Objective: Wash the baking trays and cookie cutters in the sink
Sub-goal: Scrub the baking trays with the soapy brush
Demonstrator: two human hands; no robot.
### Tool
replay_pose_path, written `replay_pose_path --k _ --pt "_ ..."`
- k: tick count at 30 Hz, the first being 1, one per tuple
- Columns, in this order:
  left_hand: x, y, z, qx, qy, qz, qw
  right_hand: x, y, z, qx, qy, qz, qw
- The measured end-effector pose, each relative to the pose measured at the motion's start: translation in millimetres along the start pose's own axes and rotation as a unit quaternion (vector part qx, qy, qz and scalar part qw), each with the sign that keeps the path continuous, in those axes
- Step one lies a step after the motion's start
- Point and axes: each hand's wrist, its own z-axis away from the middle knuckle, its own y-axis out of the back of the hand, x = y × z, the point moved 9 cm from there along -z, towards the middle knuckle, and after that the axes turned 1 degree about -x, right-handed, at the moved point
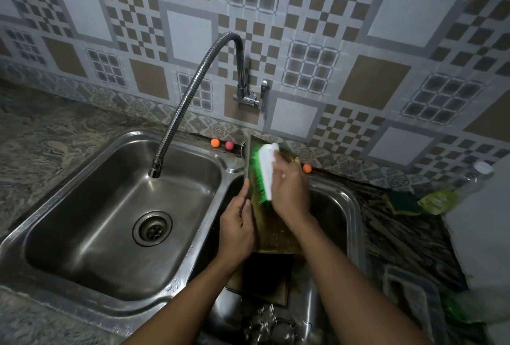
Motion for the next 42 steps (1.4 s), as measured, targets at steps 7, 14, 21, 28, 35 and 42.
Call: replay_pose_path --k 7,14,21,28,35,42 --pt "-7.1 16.2 -16.5 0.024 -0.005 -0.033 0.999 30.6 -4.2 55.7 -0.004 0.052 -0.053 0.997" --pt "-19.0 23.4 -14.0 -0.028 -0.013 -0.078 0.996 101.8 54.2 40.6 0.089 -0.128 -0.238 0.959" --pt "-10.7 36.1 -12.7 -0.008 -0.019 -0.067 0.998 138.4 46.6 38.4 -0.030 -0.202 -0.234 0.951" --pt "-3.7 18.9 -16.3 -0.023 -0.038 -0.062 0.997 124.6 20.3 52.2 -0.176 -0.207 -0.364 0.891" --pt "-10.5 1.8 -21.7 -0.076 -0.032 -0.123 0.989 125.8 31.2 49.9 -0.160 -0.163 -0.301 0.926" --pt "47.9 -52.9 -29.2 -0.141 -0.117 -0.244 0.952 114.5 34.2 47.1 -0.084 -0.148 -0.241 0.955"
